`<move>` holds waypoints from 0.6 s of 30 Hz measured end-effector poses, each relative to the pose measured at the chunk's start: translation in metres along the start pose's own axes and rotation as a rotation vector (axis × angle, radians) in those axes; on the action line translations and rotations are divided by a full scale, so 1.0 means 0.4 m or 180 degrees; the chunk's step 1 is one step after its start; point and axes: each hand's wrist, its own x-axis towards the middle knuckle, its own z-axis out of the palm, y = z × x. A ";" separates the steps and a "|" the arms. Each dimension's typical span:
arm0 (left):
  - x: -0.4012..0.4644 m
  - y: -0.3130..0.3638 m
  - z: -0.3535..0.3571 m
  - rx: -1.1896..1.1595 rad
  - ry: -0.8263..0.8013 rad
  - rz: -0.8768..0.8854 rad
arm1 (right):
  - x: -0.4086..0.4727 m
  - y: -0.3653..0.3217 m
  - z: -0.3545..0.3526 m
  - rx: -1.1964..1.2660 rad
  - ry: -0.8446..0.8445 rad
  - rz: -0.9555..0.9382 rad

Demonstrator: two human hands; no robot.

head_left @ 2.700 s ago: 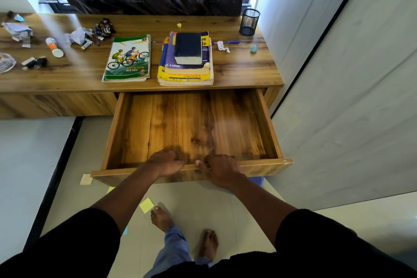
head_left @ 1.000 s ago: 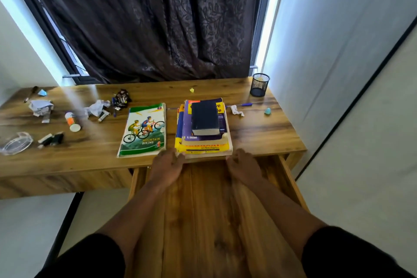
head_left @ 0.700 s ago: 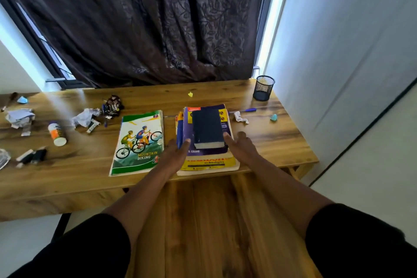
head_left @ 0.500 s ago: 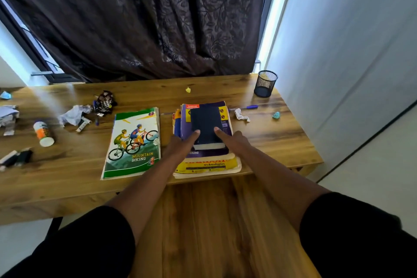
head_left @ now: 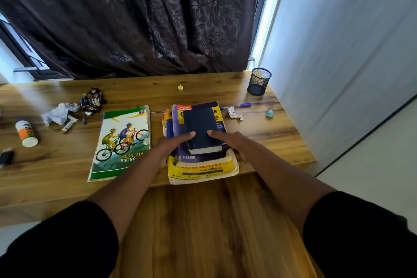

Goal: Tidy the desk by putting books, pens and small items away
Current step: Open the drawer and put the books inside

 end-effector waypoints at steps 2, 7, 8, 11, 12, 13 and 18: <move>-0.003 -0.025 0.009 -0.0076 0.0073 -0.0011 | -0.016 0.021 -0.006 0.0079 -0.0110 -0.0043; -0.029 -0.084 0.024 -0.0176 0.0209 0.0021 | -0.082 0.085 -0.006 0.0501 -0.0176 -0.0049; -0.033 -0.100 0.022 -0.0164 0.0194 0.0012 | -0.090 0.102 -0.005 0.0534 -0.0169 -0.0088; -0.061 -0.131 0.017 -0.0077 0.0104 0.0020 | -0.088 0.159 0.013 0.0661 -0.0190 -0.0110; -0.079 -0.138 0.020 -0.0045 0.0080 0.0052 | -0.089 0.179 0.015 0.0715 -0.0163 -0.0089; -0.092 -0.148 0.023 -0.0019 0.0052 0.0082 | -0.082 0.199 0.013 0.0750 -0.0120 -0.0048; -0.148 -0.187 0.019 0.0100 -0.0089 0.0084 | -0.126 0.249 0.014 0.1004 -0.0481 -0.0007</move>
